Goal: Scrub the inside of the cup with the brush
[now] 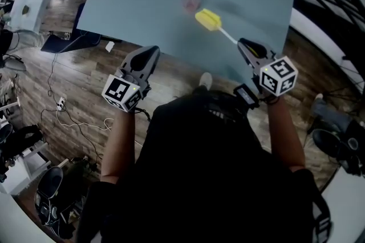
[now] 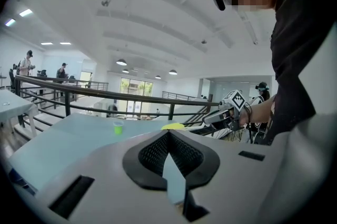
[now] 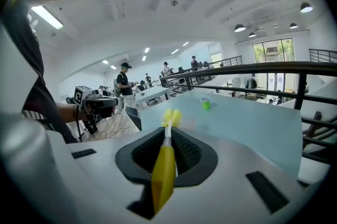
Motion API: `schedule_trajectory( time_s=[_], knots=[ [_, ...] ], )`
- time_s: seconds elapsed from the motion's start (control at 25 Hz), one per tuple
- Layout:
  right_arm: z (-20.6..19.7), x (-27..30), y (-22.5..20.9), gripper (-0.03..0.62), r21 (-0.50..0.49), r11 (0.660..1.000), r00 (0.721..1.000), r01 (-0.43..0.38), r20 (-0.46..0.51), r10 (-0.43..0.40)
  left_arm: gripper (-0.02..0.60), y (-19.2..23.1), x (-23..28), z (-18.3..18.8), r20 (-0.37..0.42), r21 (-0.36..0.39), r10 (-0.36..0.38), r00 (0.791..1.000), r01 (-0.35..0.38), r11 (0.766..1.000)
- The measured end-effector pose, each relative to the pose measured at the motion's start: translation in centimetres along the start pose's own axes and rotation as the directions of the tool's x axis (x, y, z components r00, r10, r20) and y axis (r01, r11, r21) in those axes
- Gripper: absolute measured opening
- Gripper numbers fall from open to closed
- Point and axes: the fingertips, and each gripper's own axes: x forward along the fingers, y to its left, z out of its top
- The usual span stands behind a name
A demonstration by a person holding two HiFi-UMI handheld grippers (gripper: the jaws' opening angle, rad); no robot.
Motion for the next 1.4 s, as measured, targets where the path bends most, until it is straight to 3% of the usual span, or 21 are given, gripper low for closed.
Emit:
schedule_trajectory(
  time_s=[0.56, 1.04, 1.4],
  knots=[
    [-1.3, -0.2, 15.1, 0.046, -0.033, 0.999, 0.999, 0.035, 0.041, -0.034, -0.002, -2.2, -12.9, -0.8, 0.064, -0.001, -0.067, 0.996, 0.067, 0.998],
    [-7.1, -2.1, 30.2, 0.044, -0.016, 0.999, 0.998, 0.043, 0.047, -0.042, -0.002, -7.1, -23.8, -5.2, 0.073, -0.027, -0.173, 0.982, 0.176, 0.984],
    [-8.4, -2.8, 34.9, 0.046, -0.033, 0.999, 0.999, 0.042, 0.036, -0.041, -0.002, -8.6, -26.1, -5.9, 0.102, -0.050, -0.200, 0.974, 0.206, 0.977]
  ],
)
